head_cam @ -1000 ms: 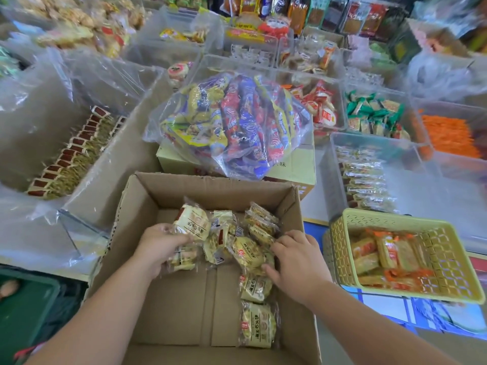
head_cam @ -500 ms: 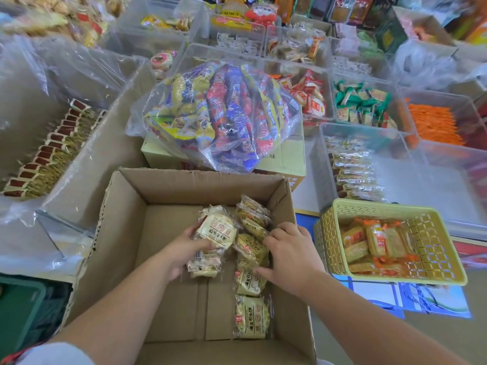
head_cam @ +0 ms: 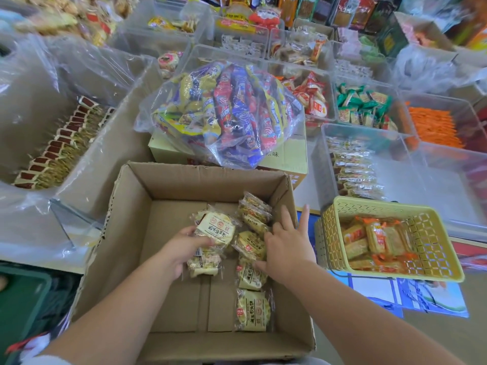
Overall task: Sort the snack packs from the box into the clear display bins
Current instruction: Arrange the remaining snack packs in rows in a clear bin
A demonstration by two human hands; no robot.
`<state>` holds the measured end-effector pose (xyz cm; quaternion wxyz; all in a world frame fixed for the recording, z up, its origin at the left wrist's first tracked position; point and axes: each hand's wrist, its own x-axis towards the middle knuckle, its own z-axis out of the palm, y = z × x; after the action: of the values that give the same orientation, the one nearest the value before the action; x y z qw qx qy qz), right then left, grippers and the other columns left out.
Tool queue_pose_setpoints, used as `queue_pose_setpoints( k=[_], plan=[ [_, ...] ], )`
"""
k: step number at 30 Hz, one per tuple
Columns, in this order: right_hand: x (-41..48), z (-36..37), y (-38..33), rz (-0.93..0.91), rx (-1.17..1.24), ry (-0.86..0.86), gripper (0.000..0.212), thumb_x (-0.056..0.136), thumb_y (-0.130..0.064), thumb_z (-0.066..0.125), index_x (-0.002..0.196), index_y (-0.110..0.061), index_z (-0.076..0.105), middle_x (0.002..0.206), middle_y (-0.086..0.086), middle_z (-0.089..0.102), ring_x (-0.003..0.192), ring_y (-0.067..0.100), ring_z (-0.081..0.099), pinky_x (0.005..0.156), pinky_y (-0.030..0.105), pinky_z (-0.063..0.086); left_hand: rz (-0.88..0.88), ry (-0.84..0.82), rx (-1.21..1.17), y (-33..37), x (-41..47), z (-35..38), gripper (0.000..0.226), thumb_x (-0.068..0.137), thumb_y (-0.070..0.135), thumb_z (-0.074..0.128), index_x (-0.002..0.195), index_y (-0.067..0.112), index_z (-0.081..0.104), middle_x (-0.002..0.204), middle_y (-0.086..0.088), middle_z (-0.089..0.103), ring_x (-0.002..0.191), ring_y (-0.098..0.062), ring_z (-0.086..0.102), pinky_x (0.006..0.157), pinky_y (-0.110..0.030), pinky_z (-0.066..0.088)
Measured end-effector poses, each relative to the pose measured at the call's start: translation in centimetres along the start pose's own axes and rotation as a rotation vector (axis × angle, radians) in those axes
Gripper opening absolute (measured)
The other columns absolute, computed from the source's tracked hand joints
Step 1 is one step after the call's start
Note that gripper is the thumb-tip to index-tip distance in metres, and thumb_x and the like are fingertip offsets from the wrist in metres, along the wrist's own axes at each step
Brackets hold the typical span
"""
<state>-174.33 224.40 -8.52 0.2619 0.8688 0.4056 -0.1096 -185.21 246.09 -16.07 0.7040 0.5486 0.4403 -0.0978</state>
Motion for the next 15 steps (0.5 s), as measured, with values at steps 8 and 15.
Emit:
queue_pose_setpoints(
  k=[8, 15],
  plan=[
    [1.3, 0.6, -4.4, -0.061, 0.033, -0.005, 0.077, 0.086, -0.077, 0.043, 0.138, -0.021, 0.055, 0.147, 0.012, 0.044, 0.146, 0.042, 0.017, 0.107, 0.078, -0.012, 0.064, 0.145, -0.009, -0.7, -4.4, -3.1, 0.081, 0.068, 0.012, 0.092, 0.141, 0.019, 0.057, 0.123, -0.006, 0.072, 0.105, -0.026, 0.071, 0.089, -0.04, 0.058],
    [2.1, 1.9, -3.6, -0.089, 0.091, -0.108, 0.048, 0.095, -0.042, 0.054, 0.136, -0.02, 0.052, 0.137, 0.009, 0.05, 0.125, 0.031, 0.041, 0.102, 0.05, 0.035, 0.051, 0.199, -0.166, -2.3, -10.0, -4.5, 0.065, 0.073, 0.011, 0.09, 0.132, 0.02, 0.063, 0.113, -0.003, 0.077, 0.088, -0.022, 0.078, 0.068, -0.036, 0.061]
  ],
)
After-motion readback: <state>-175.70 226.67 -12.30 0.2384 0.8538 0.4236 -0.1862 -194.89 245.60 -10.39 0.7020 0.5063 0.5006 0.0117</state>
